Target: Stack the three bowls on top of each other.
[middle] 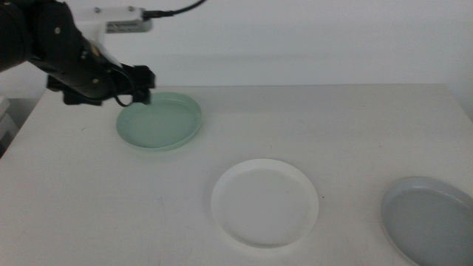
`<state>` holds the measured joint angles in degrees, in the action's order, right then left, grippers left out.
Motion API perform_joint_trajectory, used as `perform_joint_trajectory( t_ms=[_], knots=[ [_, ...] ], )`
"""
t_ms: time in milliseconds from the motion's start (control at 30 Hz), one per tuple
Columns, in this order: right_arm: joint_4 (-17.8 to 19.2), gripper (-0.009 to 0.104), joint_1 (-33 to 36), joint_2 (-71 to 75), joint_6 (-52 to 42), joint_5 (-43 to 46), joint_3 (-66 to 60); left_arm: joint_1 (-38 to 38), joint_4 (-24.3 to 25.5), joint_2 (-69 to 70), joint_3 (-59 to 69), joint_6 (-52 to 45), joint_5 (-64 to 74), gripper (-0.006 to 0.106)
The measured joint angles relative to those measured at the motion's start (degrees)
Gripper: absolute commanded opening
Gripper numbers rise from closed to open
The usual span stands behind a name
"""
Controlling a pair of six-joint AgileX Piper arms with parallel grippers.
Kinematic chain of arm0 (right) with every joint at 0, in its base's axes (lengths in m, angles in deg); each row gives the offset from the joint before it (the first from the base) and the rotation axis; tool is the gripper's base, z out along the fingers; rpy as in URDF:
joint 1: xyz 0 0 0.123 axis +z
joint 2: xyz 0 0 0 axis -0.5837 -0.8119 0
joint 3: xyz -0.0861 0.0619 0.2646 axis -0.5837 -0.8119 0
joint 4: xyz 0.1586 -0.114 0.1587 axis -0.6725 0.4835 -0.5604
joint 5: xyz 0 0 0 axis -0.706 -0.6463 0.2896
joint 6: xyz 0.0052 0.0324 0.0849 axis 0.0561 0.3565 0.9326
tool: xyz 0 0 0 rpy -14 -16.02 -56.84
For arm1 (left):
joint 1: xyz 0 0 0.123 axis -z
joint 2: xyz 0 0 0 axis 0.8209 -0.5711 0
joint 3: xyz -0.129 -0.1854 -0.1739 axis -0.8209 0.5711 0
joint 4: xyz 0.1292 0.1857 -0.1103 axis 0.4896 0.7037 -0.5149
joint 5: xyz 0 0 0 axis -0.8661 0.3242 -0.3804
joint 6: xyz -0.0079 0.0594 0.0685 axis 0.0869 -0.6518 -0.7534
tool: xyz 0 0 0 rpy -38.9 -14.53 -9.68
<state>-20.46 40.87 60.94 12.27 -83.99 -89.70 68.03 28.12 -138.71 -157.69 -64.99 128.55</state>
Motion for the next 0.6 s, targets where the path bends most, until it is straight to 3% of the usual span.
perform_joint_trajectory(
  t_ms=[233,600],
  knots=[
    [0.00,0.057,0.00,0.00,0.00,0.00,0.00,-5.95,2.58,-5.10,-1.60,-1.15,-7.48,0.105],
    [0.00,0.057,0.00,0.00,0.00,0.00,0.00,-9.92,-0.81,-24.83,-22.49,-5.98,0.20,0.105]
  ],
)
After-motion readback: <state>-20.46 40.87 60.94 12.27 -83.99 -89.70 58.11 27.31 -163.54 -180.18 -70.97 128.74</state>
